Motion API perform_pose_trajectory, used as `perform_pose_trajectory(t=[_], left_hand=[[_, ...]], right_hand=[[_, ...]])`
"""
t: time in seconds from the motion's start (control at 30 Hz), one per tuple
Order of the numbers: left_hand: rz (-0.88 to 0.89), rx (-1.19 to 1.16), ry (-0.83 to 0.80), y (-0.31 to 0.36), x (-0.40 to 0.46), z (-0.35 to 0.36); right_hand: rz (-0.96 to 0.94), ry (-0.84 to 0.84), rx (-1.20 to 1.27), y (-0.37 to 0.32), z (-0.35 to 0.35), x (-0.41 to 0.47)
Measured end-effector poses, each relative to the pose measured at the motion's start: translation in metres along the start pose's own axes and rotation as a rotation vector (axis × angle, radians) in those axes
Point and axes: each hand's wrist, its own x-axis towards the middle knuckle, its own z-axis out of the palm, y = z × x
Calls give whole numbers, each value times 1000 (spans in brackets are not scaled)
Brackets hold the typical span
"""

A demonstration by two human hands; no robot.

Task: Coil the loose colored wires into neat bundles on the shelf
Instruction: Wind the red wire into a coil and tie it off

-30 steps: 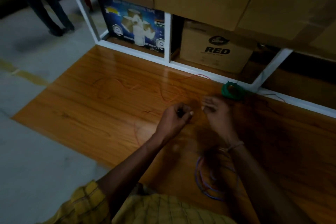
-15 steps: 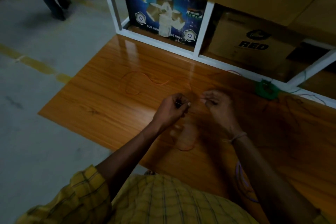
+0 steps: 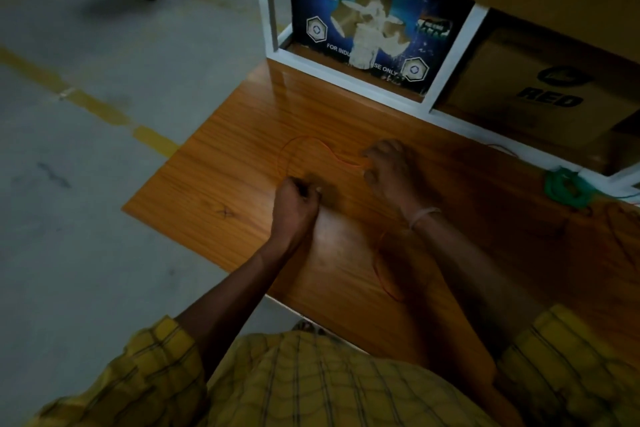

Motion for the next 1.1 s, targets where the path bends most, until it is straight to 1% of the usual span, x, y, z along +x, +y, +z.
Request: perform_pose_trajectory(t=[0.03,0.07,0.13,0.17,0.3,0.37,0.43,0.5,0.53,0.6,0.67,0.73,0.77,0.8,0.9,0.97,1.03,1.1], left_hand=[[-13,24,77,-3,5,-5],[-48,47,120,-8,12,-10],[-130,56,128,-13,24,-18],[-141,47,122,-15,31,-20],[-36,33,74,-11,46,-19],[32,-56,-1,-3,45,-15],[132,-166,-74,5,43,-11],[211,-263,-165,19,37,-5],[246,-316,-205,29,33,-1],[289,-425,-263,50,28,7],[280,-537,-313,69,25,20],[196,-635,-414,87,20,34],[163,-635,-474,96,16,40],[159,-581,-525,104,12,47],[253,-366,-679,123,0,67],[278,-325,-801,137,-13,78],[297,-250,-866,151,-25,90],[263,-211,-921,163,-36,99]], right_hand=[[0,-19,-57,0,4,3],[9,-28,-98,2,9,4],[41,-35,-124,5,16,2],[53,-41,-122,5,18,1],[1,-20,-139,11,17,-12],[-18,1,-119,14,11,-19],[-25,14,-5,18,3,-26],[-34,22,203,24,-6,-33],[-28,11,297,25,-12,-38],[-6,-43,407,25,-29,-53],[2,-84,484,26,-45,-69],[8,-100,565,29,-61,-85],[18,-94,604,32,-70,-92],[35,-74,637,35,-79,-99],[63,34,667,51,-108,-115],[98,91,668,66,-123,-122],[153,150,618,84,-135,-127],[176,180,518,103,-146,-132]])
